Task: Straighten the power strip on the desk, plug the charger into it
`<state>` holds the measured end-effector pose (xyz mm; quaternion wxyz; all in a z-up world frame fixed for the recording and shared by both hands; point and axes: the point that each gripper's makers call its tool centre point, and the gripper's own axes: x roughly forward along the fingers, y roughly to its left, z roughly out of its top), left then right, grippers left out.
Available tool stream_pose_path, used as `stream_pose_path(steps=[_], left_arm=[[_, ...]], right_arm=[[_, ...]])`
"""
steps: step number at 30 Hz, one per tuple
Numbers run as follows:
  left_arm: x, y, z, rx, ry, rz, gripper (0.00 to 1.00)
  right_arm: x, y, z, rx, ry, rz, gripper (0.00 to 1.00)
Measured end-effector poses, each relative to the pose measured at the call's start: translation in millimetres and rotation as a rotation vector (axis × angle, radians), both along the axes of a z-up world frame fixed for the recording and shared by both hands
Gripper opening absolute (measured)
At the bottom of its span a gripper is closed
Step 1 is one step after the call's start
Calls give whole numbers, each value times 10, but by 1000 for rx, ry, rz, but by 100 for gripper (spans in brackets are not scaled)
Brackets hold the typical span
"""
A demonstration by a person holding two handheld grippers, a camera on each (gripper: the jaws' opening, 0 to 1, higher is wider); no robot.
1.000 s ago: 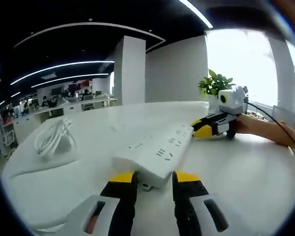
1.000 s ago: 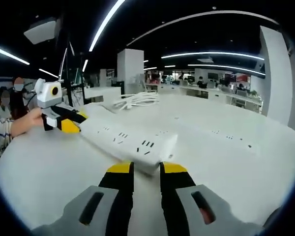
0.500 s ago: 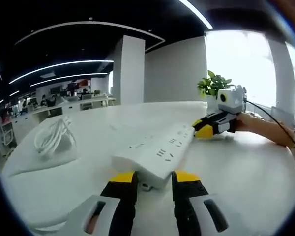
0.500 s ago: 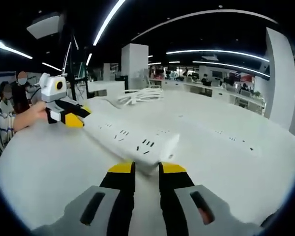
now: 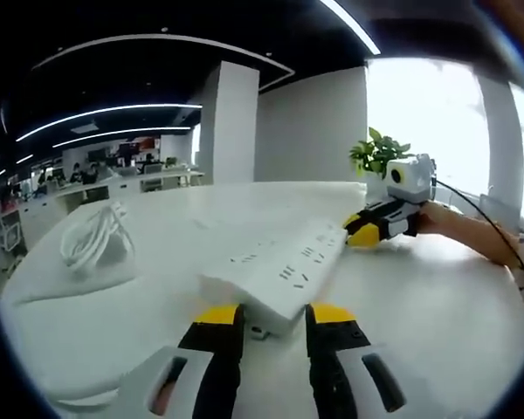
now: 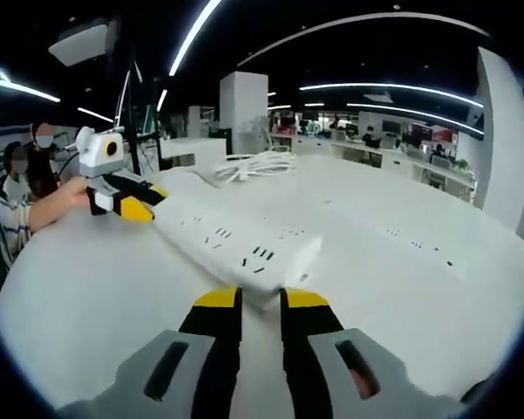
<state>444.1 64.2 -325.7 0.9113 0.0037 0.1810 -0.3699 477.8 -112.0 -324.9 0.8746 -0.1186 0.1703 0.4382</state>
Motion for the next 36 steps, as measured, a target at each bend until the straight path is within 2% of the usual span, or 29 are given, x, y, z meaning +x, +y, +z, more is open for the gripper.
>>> stream_pose_path(steps=[21, 36], left_arm=[[-22, 24, 8, -20, 13, -5, 28], [-111, 5, 6, -26, 19, -32, 28]], right_arm=[[-44, 16, 4, -9, 14, 6, 16], [-202, -21, 11, 1, 24, -4, 15]])
